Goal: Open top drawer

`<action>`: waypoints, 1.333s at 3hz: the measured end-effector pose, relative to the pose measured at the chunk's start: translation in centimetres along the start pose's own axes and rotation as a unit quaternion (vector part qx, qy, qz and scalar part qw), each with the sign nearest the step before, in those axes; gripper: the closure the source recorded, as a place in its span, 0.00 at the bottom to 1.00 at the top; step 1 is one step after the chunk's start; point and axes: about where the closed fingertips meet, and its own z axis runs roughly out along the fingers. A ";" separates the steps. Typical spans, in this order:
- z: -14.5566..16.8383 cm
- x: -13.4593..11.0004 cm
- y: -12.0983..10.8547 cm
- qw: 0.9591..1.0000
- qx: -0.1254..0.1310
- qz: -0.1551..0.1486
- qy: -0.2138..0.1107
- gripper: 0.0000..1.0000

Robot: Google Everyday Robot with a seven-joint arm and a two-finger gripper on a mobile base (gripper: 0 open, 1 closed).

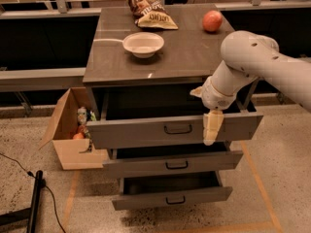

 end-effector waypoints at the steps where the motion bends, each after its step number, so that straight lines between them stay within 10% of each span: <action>1: 1.9 0.6 0.9 0.999 -0.029 0.014 -0.003 0.00; 4: 3.5 1.0 1.9 0.998 -0.055 0.021 0.002 0.44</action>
Offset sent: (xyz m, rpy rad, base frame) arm -0.0163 -0.0025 -0.0443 -0.0041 0.1344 -0.0178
